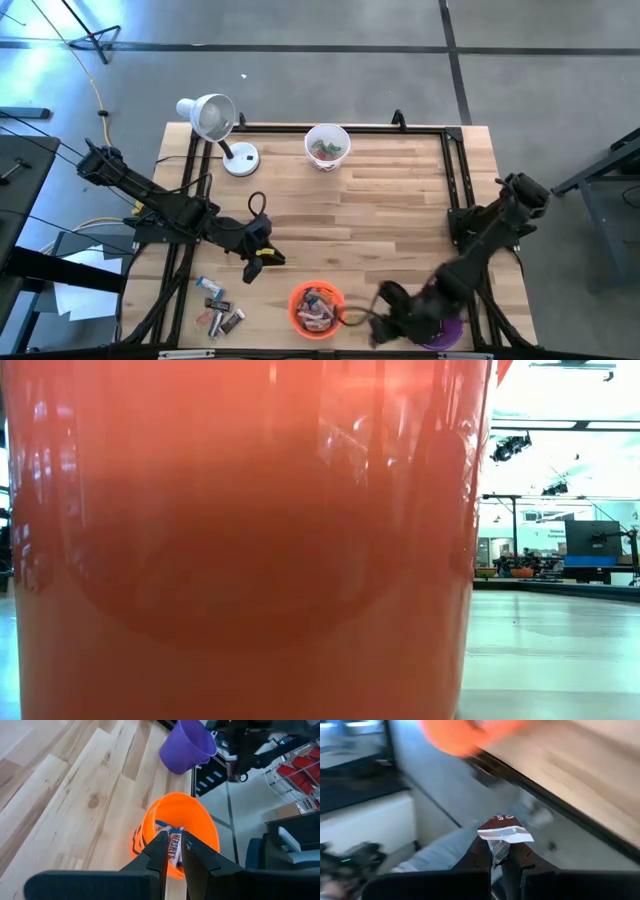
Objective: Organize candy in baskets
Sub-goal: Put the dark brown chocolate bar into the dark purple bucket
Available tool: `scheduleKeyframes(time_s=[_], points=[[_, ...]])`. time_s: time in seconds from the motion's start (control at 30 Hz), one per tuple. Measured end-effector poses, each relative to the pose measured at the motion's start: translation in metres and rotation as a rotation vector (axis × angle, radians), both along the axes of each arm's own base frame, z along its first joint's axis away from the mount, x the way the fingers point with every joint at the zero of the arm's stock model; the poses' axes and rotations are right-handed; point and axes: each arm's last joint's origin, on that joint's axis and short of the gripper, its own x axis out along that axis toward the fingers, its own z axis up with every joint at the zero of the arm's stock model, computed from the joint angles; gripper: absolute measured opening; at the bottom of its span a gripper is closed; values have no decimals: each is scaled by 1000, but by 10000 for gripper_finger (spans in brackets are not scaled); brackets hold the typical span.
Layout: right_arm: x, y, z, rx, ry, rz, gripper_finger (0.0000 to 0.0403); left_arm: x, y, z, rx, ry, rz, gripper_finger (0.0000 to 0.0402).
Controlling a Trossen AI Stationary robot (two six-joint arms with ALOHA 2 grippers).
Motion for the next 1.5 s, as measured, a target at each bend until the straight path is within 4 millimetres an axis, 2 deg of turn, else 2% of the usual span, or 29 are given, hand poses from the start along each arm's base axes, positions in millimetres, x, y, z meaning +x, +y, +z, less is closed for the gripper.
scheduleKeyframes(time_s=[0.13, 0.2, 0.37, 0.5, 0.67, 1.03, 1.23, 1.37, 1.5], points=[[-28, 13, -5, 28, 167, -11, 1, 0, 0, 0, 4, -1, -2, 38], [-41, 12, -1, 12, 242, -10, 1, 0, 0, 0, 13, -4, -7, 38], [-69, -4, 30, -164, 431, -60, 1, 0, 0, 0, 17, -1, -8, 38], [-78, -16, 54, -260, 492, -86, 1, 0, 0, -1, 19, 5, -8, 38], [-79, -18, 62, -259, 498, -69, 19, -2, -2, -1, 16, 13, -16, 38], [-80, -17, 62, -243, 531, -46, 121, -3, -4, -2, 18, 17, -25, 38], [-80, -16, 62, -228, 538, -44, 140, -6, -5, -4, -8, 64, -20, 38], [-67, -14, 65, -224, 370, -63, 141, -24, -9, -15, -126, 304, -14, 38], [-48, -17, 71, -282, 137, -94, 142, -45, -33, -18, -189, 406, -68, 38]])
